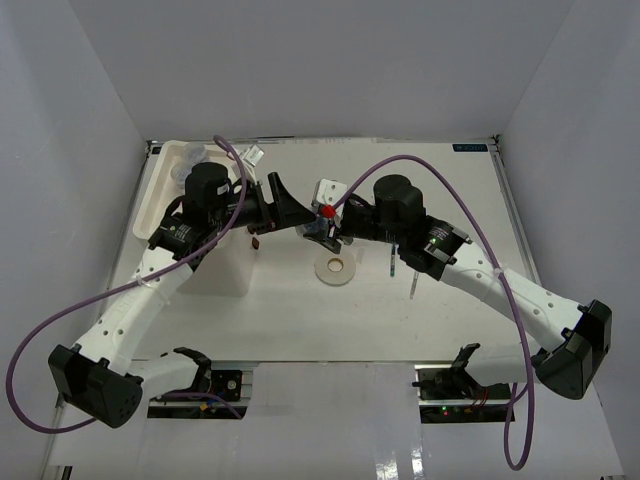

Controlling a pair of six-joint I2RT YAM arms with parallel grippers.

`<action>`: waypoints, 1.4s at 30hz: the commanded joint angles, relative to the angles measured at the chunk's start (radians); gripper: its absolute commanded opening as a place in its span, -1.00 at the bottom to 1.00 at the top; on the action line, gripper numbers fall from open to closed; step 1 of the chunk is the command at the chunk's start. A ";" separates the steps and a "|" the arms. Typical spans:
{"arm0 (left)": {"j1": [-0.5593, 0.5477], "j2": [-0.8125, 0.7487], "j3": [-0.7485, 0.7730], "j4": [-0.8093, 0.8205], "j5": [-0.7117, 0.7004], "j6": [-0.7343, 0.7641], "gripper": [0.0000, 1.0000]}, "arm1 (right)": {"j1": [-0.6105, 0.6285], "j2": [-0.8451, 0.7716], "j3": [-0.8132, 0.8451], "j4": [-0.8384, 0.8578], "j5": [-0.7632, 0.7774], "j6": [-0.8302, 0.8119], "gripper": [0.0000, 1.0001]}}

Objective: Sort the stationery into containers
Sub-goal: Place the stationery in the storage box.

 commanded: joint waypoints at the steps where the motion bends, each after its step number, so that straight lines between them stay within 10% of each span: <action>1: -0.010 0.000 0.011 0.024 -0.007 -0.015 0.84 | 0.003 -0.032 0.038 0.077 -0.002 0.005 -0.22; 9: -0.027 0.017 0.020 0.043 0.002 -0.034 0.65 | 0.003 -0.036 0.024 0.090 0.007 0.003 -0.21; 16: -0.032 0.003 0.006 0.057 -0.004 -0.045 0.06 | 0.003 -0.040 -0.002 0.125 0.021 0.003 -0.14; 25: -0.032 -0.019 0.014 0.059 -0.062 -0.048 -0.34 | 0.003 -0.081 -0.063 0.136 0.063 -0.009 0.96; 42: 0.206 -0.048 0.208 -0.174 -0.409 -0.006 -0.33 | 0.000 -0.469 -0.381 0.105 0.282 0.098 0.80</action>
